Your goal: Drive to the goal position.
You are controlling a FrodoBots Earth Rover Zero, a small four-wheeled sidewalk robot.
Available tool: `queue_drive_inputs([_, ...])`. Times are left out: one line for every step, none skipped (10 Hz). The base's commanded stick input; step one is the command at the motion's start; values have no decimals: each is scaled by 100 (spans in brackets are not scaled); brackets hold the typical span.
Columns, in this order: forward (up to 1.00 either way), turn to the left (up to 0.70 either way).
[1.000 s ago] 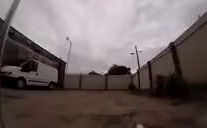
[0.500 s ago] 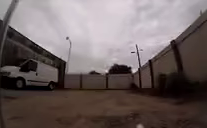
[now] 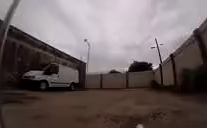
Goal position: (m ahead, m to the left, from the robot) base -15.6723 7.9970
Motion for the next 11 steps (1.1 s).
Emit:
queue_drive_inputs([0, 90])
queue_drive_inputs([0, 90])
queue_drive_inputs([0, 90])
queue_drive_inputs([0, 90])
queue_drive_inputs([0, 90])
queue_drive_inputs([0, 90])
queue_drive_inputs([0, 90])
queue_drive_inputs([0, 90])
queue_drive_inputs([0, 90])
queue_drive_inputs([0, 90])
queue_drive_inputs([0, 90])
